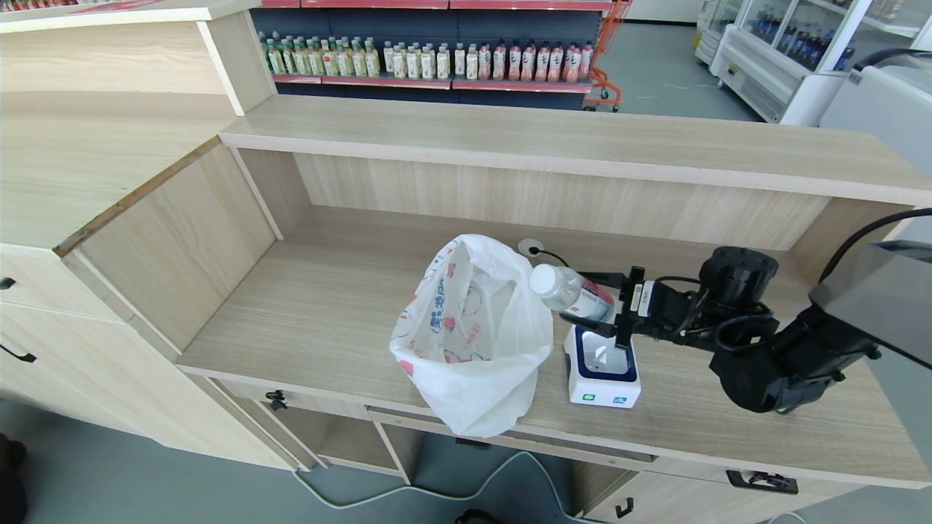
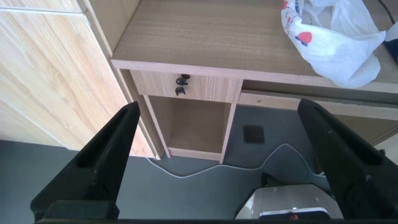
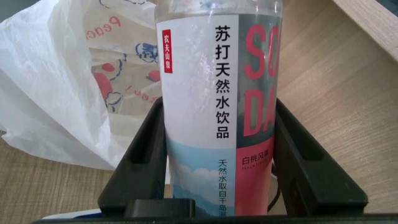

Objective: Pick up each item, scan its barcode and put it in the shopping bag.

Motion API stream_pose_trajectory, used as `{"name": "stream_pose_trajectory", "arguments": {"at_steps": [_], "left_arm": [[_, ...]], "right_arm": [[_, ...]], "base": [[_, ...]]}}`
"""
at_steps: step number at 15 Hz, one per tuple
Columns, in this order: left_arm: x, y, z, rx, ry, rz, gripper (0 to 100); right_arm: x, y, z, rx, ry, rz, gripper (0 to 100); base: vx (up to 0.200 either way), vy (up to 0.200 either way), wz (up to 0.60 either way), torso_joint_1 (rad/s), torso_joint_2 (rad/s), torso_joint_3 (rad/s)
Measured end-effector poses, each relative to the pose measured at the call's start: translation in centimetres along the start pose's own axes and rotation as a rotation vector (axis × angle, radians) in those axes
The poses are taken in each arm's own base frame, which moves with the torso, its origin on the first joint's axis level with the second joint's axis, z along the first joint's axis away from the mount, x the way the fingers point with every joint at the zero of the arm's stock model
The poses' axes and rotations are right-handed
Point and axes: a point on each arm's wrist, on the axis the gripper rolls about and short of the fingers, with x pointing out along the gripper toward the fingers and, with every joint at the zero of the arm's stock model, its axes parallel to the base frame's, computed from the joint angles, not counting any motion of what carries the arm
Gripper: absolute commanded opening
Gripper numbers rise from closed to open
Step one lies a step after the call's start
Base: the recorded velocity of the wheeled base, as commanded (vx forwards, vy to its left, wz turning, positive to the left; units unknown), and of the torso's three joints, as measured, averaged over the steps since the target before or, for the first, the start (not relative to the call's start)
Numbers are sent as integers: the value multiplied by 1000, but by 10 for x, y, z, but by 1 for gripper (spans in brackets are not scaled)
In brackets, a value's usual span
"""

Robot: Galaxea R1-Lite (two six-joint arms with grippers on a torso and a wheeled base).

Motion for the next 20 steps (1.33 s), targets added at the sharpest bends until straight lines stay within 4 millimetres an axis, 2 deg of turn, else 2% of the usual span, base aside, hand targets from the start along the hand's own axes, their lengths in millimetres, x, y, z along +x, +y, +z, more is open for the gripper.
{"name": "stream_pose_trajectory", "arguments": {"at_steps": [2,4,7,9,11,12,14,17,20], "left_arm": [[0,0,0,0,0,0,100],[0,0,0,0,0,0,100],[0,0,0,0,0,0,100],[0,0,0,0,0,0,100],[0,0,0,0,0,0,100],[0,0,0,0,0,0,100],[0,0,0,0,0,0,100],[0,0,0,0,0,0,100],[0,0,0,0,0,0,100]], "right_arm": [[-3,-9,11,41,12,-27,0],[-11,-25,34,153,66,-126,0],[-43,-47,87,416,217,-383,0],[-75,-42,116,556,315,-482,0],[-103,-22,130,633,396,-531,0],[-116,-14,133,632,420,-562,0],[-131,-12,137,568,454,-605,0],[-142,-17,142,369,487,-627,0],[-146,-25,149,245,452,-673,0]], "base": [[0,0,0,0,0,0],[0,0,0,0,0,0],[0,0,0,0,0,0],[0,0,0,0,0,0],[0,0,0,0,0,0],[0,0,0,0,0,0],[0,0,0,0,0,0],[0,0,0,0,0,0],[0,0,0,0,0,0]]}}
